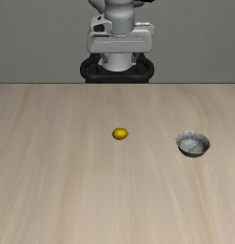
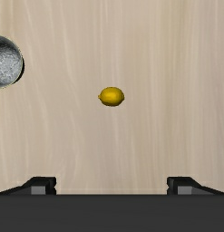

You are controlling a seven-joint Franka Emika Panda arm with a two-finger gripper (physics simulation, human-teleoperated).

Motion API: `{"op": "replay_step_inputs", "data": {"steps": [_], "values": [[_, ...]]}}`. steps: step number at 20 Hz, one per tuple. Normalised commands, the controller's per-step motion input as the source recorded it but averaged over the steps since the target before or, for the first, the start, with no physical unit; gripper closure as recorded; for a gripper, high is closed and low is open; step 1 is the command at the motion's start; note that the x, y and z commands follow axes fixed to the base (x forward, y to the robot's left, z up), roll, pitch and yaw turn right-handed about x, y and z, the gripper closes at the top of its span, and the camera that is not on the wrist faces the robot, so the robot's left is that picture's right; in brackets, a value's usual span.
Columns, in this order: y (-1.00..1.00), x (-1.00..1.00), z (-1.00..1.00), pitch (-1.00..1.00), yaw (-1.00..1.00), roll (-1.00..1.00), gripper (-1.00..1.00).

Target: Pick the lemon and place it on the bowl

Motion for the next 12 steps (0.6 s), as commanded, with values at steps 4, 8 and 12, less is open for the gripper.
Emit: {"op": "replay_step_inputs", "data": {"steps": [4,8,12], "values": [[0.00,1.00,0.00,0.00,0.00,0.00,-1.00],[0.00,1.00,0.00,0.00,0.00,0.00,-1.00],[0.00,-0.25,-0.25,0.00,0.00,0.00,-1.00]]}}
